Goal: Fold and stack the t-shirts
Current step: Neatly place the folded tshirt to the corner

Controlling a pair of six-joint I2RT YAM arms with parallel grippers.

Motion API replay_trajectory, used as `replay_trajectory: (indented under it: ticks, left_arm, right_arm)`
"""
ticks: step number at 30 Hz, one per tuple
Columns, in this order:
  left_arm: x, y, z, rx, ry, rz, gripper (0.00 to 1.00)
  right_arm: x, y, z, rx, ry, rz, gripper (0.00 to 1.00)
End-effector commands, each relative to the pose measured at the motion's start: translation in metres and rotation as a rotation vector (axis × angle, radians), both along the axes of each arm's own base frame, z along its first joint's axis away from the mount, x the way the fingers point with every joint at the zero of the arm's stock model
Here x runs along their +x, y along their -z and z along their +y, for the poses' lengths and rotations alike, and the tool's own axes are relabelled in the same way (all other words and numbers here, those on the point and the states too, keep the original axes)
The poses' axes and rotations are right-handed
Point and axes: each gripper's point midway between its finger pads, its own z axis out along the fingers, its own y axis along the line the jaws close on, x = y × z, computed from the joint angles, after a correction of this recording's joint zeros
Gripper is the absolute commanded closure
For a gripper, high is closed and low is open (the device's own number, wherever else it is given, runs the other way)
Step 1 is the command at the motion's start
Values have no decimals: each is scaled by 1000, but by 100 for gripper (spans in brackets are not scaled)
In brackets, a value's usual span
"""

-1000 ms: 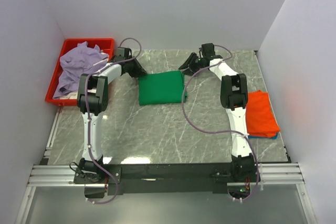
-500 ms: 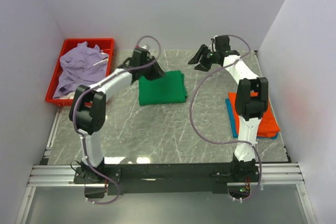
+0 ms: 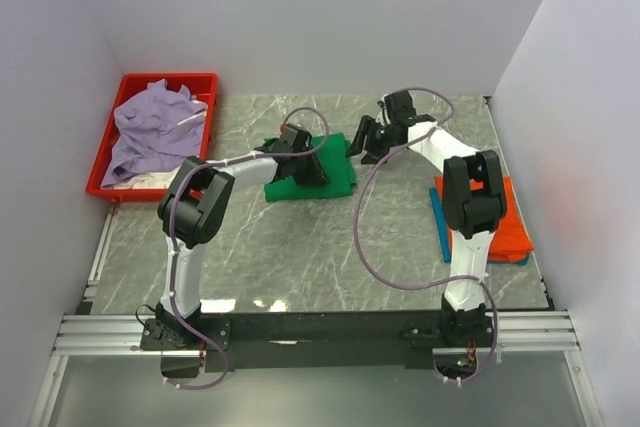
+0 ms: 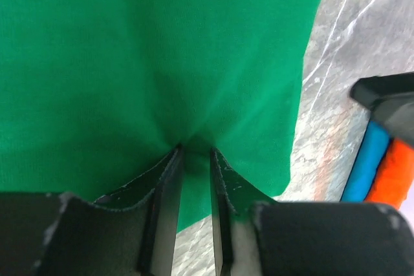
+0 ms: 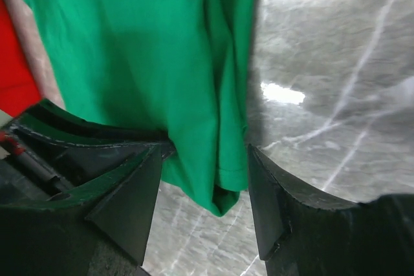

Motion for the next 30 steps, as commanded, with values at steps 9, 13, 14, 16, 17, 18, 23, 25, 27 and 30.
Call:
replay_trajectory:
  ticks: [9, 13, 14, 16, 17, 18, 23, 25, 27, 30]
  left_arm:
    - [-9, 6, -11, 23, 27, 4, 72]
    - [-12, 6, -13, 25, 33, 5, 73]
    - [-12, 7, -13, 24, 34, 5, 73]
    - [-13, 7, -13, 25, 34, 7, 73]
    - [-14, 6, -13, 25, 35, 5, 73]
    - [-14, 7, -12, 28, 35, 6, 73]
    - [-13, 0, -11, 33, 38, -6, 74]
    - [-13, -5, -12, 27, 41, -14, 74]
    - [-13, -8, -11, 27, 40, -17, 74]
    - [-14, -20, -11, 24, 45, -31, 74]
  right_arm:
    - [6, 43, 9, -171, -27, -2, 35]
    - [13, 50, 16, -163, 2, 3, 35]
    - [16, 47, 20, -164, 0, -8, 35]
    - [17, 51, 22, -191, 9, -6, 35]
    - [17, 51, 26, -197, 9, -10, 35]
    - [17, 51, 26, -205, 16, -11, 36]
    - [16, 55, 28, -230, 58, -4, 44]
    - [15, 55, 33, -245, 58, -5, 49]
    - [12, 62, 35, -260, 54, 15, 59]
    - [12, 66, 35, -280, 72, 29, 71]
